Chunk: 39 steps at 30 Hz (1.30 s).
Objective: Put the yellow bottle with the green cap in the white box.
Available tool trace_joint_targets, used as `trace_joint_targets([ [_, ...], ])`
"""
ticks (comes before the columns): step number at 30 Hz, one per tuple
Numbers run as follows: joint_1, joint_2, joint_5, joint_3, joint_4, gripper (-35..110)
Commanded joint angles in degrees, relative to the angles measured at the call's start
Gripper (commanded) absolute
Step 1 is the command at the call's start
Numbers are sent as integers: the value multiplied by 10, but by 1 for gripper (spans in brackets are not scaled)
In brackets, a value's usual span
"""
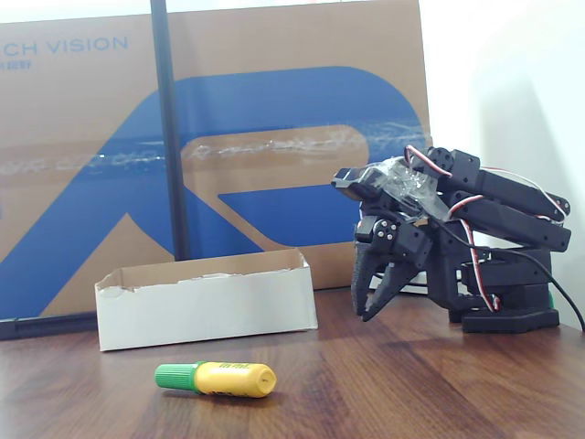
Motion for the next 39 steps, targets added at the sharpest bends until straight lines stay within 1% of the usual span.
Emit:
trace_joint_targets([
  [1, 23, 20, -14, 4, -3, 0],
  [11, 25, 21, -13, -10, -7, 0],
  [17, 43, 22, -42, -104, 30, 0],
  [21, 47, 11, -47, -196, 76, 0],
  [26, 43, -82, -36, -284, 76, 0],
  [31, 39, -154, -29, -292, 40, 0],
  [39, 8, -297, -12, -369, 31, 0],
])
